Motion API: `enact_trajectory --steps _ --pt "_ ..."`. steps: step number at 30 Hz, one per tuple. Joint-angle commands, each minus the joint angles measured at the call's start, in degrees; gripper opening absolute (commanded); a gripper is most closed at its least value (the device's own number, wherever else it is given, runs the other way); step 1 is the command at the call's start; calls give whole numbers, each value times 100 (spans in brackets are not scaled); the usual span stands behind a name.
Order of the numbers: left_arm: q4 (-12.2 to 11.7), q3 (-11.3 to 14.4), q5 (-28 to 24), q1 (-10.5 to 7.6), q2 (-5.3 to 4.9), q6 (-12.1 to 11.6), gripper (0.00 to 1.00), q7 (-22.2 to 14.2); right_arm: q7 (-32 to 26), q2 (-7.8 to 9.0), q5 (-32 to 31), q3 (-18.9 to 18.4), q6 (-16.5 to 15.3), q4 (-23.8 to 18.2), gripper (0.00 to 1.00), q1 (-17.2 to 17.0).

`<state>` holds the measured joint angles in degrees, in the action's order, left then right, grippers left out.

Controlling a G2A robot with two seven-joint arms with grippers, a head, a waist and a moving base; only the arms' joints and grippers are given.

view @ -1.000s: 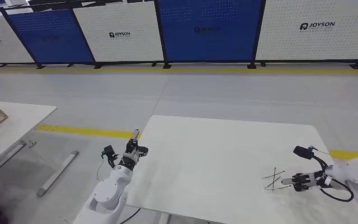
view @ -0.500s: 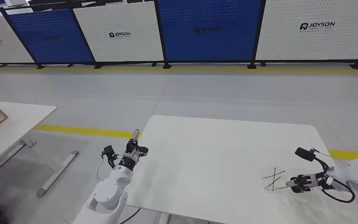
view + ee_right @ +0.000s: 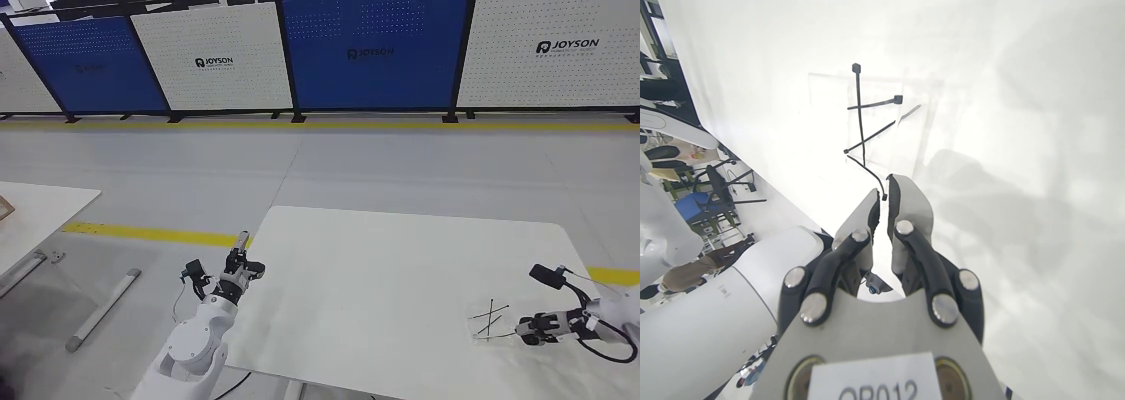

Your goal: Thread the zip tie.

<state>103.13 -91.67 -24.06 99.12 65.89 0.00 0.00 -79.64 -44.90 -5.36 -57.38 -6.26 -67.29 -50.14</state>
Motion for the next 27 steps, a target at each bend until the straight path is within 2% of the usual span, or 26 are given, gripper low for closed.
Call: enact_trajectory --steps 1,3,12,17,23,27 --pt "0 0 0 0 0 0 100 0 0 3 10 24 8 7 8 19" --pt "0 0 0 0 0 0 100 0 0 7 22 41 10 13 0 37" --pt "0 0 0 0 0 0 100 0 0 58 141 4 -58 -20 0 25" --pt "0 0 0 0 0 0 100 0 51 128 316 -233 -102 -47 0 -104" --pt "0 0 0 0 0 0 100 0 167 274 540 -678 -247 -335 0 -516" --pt "0 0 0 0 0 0 100 0 151 280 559 -694 -264 -360 0 -541"
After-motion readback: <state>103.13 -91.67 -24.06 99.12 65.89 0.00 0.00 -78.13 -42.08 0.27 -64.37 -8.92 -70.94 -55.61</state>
